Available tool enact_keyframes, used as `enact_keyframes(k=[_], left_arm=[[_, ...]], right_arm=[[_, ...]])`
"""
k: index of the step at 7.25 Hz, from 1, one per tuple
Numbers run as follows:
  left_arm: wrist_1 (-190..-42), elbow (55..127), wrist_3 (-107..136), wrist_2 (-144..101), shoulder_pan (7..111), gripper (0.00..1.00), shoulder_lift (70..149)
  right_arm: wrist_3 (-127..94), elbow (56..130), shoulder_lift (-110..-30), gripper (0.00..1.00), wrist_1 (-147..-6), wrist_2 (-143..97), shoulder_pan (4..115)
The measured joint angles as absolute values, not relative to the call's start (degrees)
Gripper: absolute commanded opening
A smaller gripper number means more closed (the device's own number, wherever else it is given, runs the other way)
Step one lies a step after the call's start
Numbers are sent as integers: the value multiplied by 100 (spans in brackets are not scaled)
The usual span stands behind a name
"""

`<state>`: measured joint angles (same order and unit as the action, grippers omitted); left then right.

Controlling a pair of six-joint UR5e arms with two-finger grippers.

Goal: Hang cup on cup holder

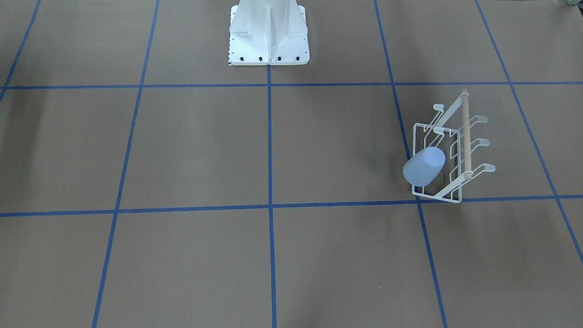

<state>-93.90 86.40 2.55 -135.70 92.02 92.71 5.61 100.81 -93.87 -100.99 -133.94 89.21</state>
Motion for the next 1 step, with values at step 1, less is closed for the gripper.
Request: enact_keyframes(k=[1], left_arm=[[-9393,8640,255,-13570,9202,99,9272]], right_arm=[[557,10083,-9376,100,-10099,-13397,8921]])
